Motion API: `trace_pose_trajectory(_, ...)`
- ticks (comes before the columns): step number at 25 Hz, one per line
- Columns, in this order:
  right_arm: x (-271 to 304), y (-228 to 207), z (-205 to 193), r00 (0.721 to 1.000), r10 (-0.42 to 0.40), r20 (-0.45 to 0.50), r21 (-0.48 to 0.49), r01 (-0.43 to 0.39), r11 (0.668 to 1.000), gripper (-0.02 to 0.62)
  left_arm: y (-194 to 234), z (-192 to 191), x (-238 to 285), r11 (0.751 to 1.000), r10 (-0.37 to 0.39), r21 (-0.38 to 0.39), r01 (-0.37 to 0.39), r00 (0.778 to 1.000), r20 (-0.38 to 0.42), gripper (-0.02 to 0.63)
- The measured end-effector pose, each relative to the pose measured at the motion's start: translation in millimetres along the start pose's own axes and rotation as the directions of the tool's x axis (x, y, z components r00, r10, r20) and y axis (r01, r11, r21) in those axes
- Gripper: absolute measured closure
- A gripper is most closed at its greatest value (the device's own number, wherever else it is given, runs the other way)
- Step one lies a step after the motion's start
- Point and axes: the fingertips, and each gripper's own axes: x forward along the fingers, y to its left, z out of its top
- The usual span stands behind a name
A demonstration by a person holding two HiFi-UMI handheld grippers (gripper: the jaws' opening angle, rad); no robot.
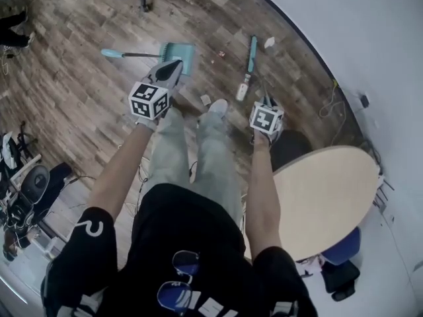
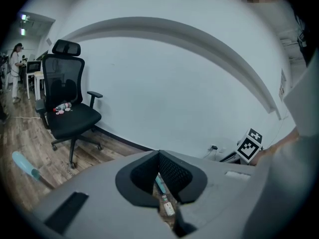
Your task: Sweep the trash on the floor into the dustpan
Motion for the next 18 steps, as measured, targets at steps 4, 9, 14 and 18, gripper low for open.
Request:
trace_pose_trajectory(4,13.7,21.2,3.8,0.999,-0.029,-0.014,-0.066,0.028,0.997,0.511,14.7,-8.7,-2.1,1.0,0.025,0.005,-0.025,1.0,-0.008,0.609)
trace_pose_trajectory(9,17.7,45.5,11.8,0.999,-0.042,-0.018,-0.088,0.04,0.995,0.511,37.1,-18.1,-12.1,0.999,0.03,-0.012,-0.03,0.999,-0.011,0.609)
trace_pose_trajectory(14,16.1,62.1,6.0,0.998,-0.047,-0.042,-0.133,0.041,0.99,0.511,56.5,-20.3,-26.3,0.999,0.031,-0.021,-0.031,0.999,-0.008,0.609)
trace_pose_trajectory(18,16.7,87.8,1.5,0.997,-0.052,-0.053,-0.173,0.042,0.984,0.511,74.7,-24.9,-40.5,0.999,0.034,-0.033,-0.034,0.999,-0.009,0.609)
